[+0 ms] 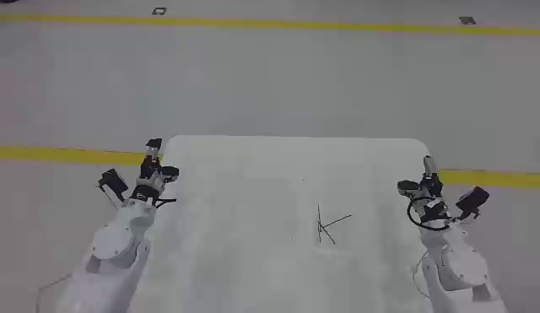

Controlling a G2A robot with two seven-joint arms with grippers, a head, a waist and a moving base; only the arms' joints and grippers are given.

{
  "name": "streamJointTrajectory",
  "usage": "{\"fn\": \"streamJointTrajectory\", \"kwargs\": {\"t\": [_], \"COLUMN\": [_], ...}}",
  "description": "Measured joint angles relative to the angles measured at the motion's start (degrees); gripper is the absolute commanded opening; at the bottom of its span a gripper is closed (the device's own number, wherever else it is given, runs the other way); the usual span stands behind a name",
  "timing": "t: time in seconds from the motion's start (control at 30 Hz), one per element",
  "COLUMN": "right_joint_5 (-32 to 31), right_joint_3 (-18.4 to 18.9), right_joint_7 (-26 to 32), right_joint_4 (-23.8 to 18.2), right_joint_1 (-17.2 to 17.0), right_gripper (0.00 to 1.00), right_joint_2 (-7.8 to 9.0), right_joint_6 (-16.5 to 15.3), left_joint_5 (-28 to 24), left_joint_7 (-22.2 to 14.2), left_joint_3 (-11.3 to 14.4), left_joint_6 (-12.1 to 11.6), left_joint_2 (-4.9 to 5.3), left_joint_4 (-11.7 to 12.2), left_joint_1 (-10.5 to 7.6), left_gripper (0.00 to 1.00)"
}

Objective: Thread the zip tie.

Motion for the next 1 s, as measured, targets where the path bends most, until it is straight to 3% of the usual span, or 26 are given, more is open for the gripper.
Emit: {"fn": "streamJointTrajectory", "kwargs": {"t": [0.03, 0.07, 0.1, 0.13, 0.17, 0.2, 0.23, 0.27, 0.3, 0.33, 0.37, 0.4, 0.43, 0.47, 0.5, 0.53, 0.57, 0.6, 0.67, 0.83, 1.0], "right_joint_5": [0.0, 0.0, 0.0, 0.0, 0.0, 0.0, 0.0, 0.0, 0.0, 0.0, 0.0, 0.0, 0.0, 0.0, 0.0, 0.0, 0.0, 0.0, -0.1, 1.1, -0.2], "right_joint_3": [0.0, 0.0, 0.0, 0.0, 0.0, 0.0, 0.0, 0.0, 0.0, 0.0, 0.0, 0.0, 0.0, 0.0, 0.0, 0.0, 0.0, 0.0, -0.1, 0.8, 2.0], "right_joint_7": [0.0, 0.0, 0.0, 0.0, 0.0, 0.0, 0.0, 0.0, 0.0, 0.0, 0.0, 0.0, 0.0, 0.0, 0.0, 0.0, 0.0, 0.0, 0.2, 8.6, 16.0], "right_joint_4": [0.0, 0.0, 0.0, 0.0, 0.0, 0.0, 0.0, 0.0, 0.0, 0.0, 0.0, 0.0, 0.0, 0.0, 0.0, 0.0, 0.0, 0.0, 0.1, 0.3, -0.5], "right_joint_1": [0.0, 0.0, 0.0, 0.0, 0.0, 0.0, 0.0, 0.0, 0.0, 0.0, 0.0, 0.0, 0.0, 0.0, 0.0, 0.0, 0.0, 0.0, 0.0, 0.4, -0.9], "right_gripper": [0.78, 1.0, 1.0, 1.0, 0.78, 0.78, 1.0, 1.0, 1.0, 1.0, 0.78, 0.78, 1.0, 0.78, 1.0, 0.78, 0.78, 1.0, 1.0, 1.0, 1.0], "right_joint_2": [0.0, 0.0, 0.0, 0.0, 0.0, 0.0, 0.0, 0.0, 0.0, 0.0, 0.0, 0.0, 0.0, 0.0, 0.0, 0.0, 0.0, 0.0, 0.02, 0.49, 1.07], "right_joint_6": [0.0, 0.0, 0.0, 0.0, 0.0, 0.0, 0.0, 0.0, 0.0, 0.0, 0.0, 0.0, 0.0, 0.0, 0.0, 0.0, 0.0, 0.0, 0.2, 9.0, 14.1], "left_joint_5": [0.0, 0.0, 0.0, 0.0, 0.0, 0.0, 0.0, 0.0, 0.0, 0.0, 0.0, 0.0, 0.0, 0.0, 0.0, 0.0, 0.0, 0.0, 0.0, 0.0, 0.0], "left_joint_7": [0.0, 0.0, 0.0, 0.0, 0.0, 0.0, 0.0, 0.0, 0.0, 0.0, 0.0, 0.0, 0.0, 0.0, 0.0, 0.0, 0.0, 0.0, 0.0, 0.0, 0.0], "left_joint_3": [0.0, 0.0, 0.0, 0.0, 0.0, 0.0, 0.0, 0.0, 0.0, 0.0, 0.0, 0.0, 0.0, 0.0, 0.0, 0.0, 0.0, 0.0, 0.0, 0.0, 0.0], "left_joint_6": [0.0, 0.0, 0.0, 0.0, 0.0, 0.0, 0.0, 0.0, 0.0, 0.0, 0.0, 0.0, 0.0, 0.0, 0.0, 0.0, 0.0, 0.0, 0.0, 0.0, 0.0], "left_joint_2": [0.0, 0.0, 0.0, 0.0, 0.0, 0.0, 0.0, 0.0, 0.0, 0.0, 0.0, 0.0, 0.0, 0.0, 0.0, 0.0, 0.0, 0.0, 0.0, 0.0, 0.0], "left_joint_4": [0.0, 0.0, 0.0, 0.0, 0.0, 0.0, 0.0, 0.0, 0.0, 0.0, 0.0, 0.0, 0.0, 0.0, 0.0, 0.0, 0.0, 0.0, 0.0, 0.0, 0.0], "left_joint_1": [0.0, 0.0, 0.0, 0.0, 0.0, 0.0, 0.0, 0.0, 0.0, 0.0, 0.0, 0.0, 0.0, 0.0, 0.0, 0.0, 0.0, 0.0, 0.0, 0.0, 0.0], "left_gripper": [1.0, 0.78, 0.78, 1.0, 0.78, 0.78, 0.78, 1.0, 1.0, 0.78, 0.78, 1.0, 0.78, 0.78, 0.78, 1.0, 1.0, 1.0, 1.0, 1.0, 1.0]}}
